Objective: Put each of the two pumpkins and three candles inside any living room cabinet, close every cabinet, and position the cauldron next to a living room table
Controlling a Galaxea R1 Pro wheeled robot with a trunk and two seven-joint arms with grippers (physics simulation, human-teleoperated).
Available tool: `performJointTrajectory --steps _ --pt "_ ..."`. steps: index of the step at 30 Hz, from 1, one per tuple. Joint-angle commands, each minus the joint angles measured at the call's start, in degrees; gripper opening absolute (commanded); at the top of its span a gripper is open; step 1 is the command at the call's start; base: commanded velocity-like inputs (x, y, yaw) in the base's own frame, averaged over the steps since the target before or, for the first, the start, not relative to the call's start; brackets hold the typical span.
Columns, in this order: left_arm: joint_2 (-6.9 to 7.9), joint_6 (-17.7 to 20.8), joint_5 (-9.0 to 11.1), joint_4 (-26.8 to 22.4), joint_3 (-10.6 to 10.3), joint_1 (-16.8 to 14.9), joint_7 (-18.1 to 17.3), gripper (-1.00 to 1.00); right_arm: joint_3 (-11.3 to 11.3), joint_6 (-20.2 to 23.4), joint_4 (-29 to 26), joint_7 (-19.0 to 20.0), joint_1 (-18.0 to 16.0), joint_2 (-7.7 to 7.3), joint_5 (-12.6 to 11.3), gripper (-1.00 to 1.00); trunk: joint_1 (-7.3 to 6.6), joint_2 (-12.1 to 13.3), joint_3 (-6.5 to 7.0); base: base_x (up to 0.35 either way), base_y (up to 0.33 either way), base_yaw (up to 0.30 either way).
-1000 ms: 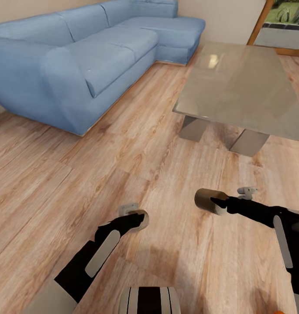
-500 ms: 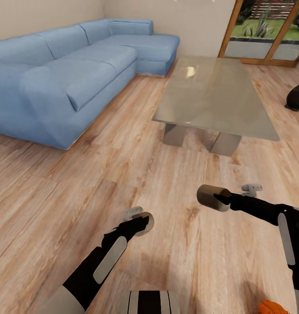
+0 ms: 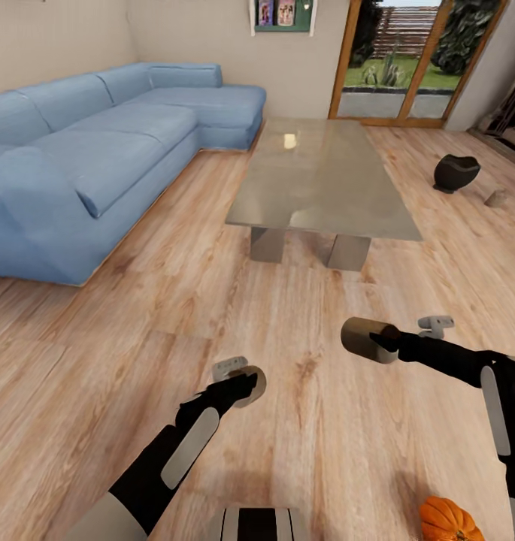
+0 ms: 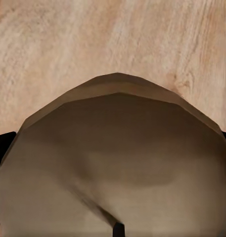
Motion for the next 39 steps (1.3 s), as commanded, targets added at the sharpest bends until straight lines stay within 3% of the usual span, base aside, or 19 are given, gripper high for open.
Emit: performJointTrajectory --steps 1,6,9,11,13,17,23,39 --pt "0.01 0.0 0.5 0.0 -0.1 0.0 0.5 -1.00 -0.1 0.5 0.0 0.1 -0.1 -0.03 -0.3 -1.00 -0.03 0.0 0.19 0.000 0.000 -0.277" --pt "-0.06 -0.2 0.6 1.8 0.0 -0.1 0.6 -1.00 -0.3 0.6 0.0 -0.1 -0.5 -0.18 -0.3 -1.00 -0.16 0.1 1.29 0.000 0.000 -0.277" --pt "-1.05 -1.5 -0.1 3.6 0.0 -0.1 1.2 -1.00 -0.4 0.7 0.0 -0.6 -0.7 -0.02 -0.3 -1.00 -0.24 0.1 1.96 0.000 0.000 -0.277" --pt "-1.26 -2.7 -0.3 4.3 0.0 -0.1 1.4 -1.00 -0.4 0.7 0.0 -6.7 -1.4 0.33 -0.2 -1.00 -0.29 0.1 2.40 0.000 0.000 -0.277" --pt "-1.30 -2.9 -0.7 4.4 0.0 -0.1 1.2 -1.00 -0.4 0.7 0.0 -9.9 -1.6 0.43 -0.2 -1.00 -0.34 0.2 2.84 0.000 0.000 -0.277" --pt "-1.39 -3.2 -1.5 4.8 0.0 -0.1 0.6 -1.00 -0.2 0.6 0.0 -13.2 -1.6 0.55 -0.2 -1.00 -0.45 0.2 3.73 0.000 0.000 -0.277" --pt "-1.86 -4.8 -1.1 6.6 0.2 -0.1 0.5 -1.00 -0.1 0.5 0.0 -13.5 -1.7 0.44 -0.2 -1.00 -0.60 0.3 5.06 0.000 0.000 -0.277" --pt "-2.28 -4.3 -1.1 9.4 0.7 -0.1 -0.6 -1.00 -0.1 0.5 0.0 -13.5 -1.7 0.37 -0.2 -1.00 -1.01 0.5 8.60 0.000 0.000 -0.277"
